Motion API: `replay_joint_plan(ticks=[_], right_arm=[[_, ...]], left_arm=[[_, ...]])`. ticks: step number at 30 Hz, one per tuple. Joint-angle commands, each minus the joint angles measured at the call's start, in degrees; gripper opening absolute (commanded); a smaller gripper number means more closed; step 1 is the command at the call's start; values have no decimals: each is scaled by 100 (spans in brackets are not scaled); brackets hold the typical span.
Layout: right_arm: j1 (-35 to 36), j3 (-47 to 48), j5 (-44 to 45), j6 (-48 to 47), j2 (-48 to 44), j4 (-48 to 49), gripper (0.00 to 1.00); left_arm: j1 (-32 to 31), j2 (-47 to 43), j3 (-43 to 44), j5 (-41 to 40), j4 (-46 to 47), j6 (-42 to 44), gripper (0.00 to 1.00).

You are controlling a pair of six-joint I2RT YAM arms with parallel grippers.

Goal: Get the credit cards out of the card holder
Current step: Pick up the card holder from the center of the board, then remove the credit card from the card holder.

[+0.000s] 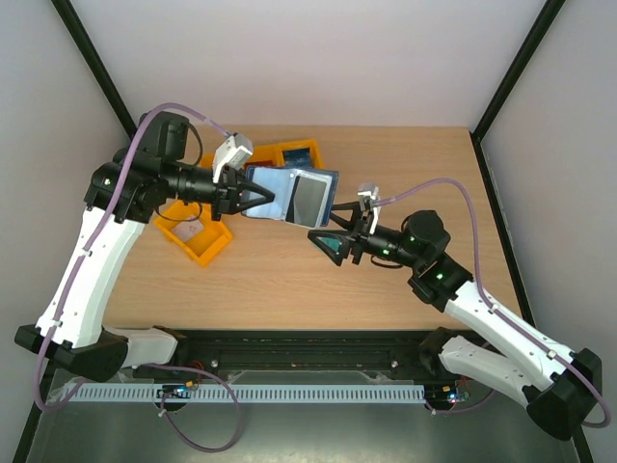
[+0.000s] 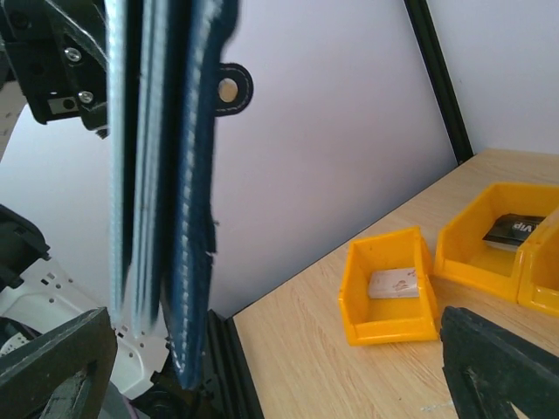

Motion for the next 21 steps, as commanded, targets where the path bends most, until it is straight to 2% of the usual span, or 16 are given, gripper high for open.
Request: replay_joint_plan(ticks=[1,7,10,12,14,17,19,21], right_arm=[[-15,256,-135,-255,-149,249,99],[-16,417,337,-198,-145,387,99],[-17,199,319,99,-147,1010,91],[-15,146,224,279,-53,1273,79],[-14,176,103,394,83,1346,63],[-20,114,-32,568,201,1558,31],[-15,56,-46,649,218,1623,13],[-18,-1,-39,668,224,1680,3]], left_arm=[[-30,-49,68,112,-193,293,2],[-90,-79,2,174,-415,570,2],[-90,-93,-29,166,-505,674,2],[-90,-81,-57,178,-494,676,2],[-90,-84,-86,199,-460,652,2],[-90,-106,-104,196,-448,632,2],[-82,-119,-115,236,-429,617,2],[-49,-140,-124,313,-389,578,2]])
